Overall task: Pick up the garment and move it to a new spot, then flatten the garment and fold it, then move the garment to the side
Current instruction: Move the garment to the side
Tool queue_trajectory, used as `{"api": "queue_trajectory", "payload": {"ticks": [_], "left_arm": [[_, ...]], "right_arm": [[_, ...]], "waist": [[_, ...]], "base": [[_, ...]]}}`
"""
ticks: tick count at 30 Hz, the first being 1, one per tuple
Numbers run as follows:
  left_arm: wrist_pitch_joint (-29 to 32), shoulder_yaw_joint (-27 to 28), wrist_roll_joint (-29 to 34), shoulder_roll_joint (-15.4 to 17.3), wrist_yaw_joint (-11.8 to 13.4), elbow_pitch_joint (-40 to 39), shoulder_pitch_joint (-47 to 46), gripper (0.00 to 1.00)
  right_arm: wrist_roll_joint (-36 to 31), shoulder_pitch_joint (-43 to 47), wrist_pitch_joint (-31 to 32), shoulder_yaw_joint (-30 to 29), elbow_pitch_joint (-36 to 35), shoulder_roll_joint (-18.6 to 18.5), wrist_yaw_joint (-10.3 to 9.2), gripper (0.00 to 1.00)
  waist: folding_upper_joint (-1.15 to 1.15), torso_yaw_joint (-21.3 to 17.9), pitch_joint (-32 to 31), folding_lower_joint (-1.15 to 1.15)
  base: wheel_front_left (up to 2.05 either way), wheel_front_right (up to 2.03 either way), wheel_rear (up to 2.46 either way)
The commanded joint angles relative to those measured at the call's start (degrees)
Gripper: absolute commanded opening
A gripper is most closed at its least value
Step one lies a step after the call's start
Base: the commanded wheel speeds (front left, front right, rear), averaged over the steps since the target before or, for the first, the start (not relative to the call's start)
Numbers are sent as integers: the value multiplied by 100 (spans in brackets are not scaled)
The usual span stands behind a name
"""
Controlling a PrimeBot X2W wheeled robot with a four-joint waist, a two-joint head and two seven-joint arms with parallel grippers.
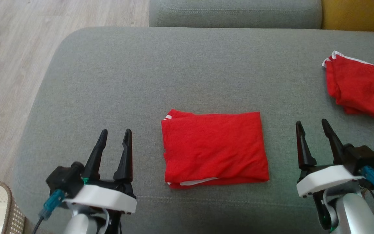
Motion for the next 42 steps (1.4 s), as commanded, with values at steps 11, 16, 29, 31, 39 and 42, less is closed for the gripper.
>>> {"api": "queue_trajectory", "payload": {"ticks": [11,16,29,31,39,42], "left_arm": [[-70,179,-19,7,-2,-215,-256,100],[-70,110,-10,7,-19,-178,-376,100],[-70,-58,-24,7,30,-146,-605,100],[-70,-54,-26,7,28,-145,-621,100],[-70,-27,-38,7,40,-148,-664,100],[-70,-29,-37,7,61,-159,-666,100]], "right_arm": [[1,-232,-53,51,-84,16,-1,100],[403,-440,-16,385,557,17,-1,100],[1567,-1347,408,924,2307,18,-1,100],[1576,-1449,397,916,2527,18,-1,100],[1646,-1723,358,1290,3063,18,-1,0],[1256,-1865,158,1447,3168,-50,-1,0]], "waist": [[0,91,215,0],[0,177,433,0],[0,511,791,0],[0,548,814,0],[0,583,885,0],[0,520,871,0]], "base": [[0,0,0],[0,0,0],[0,0,0],[0,0,0],[0,0,0],[0,0,0]]}}
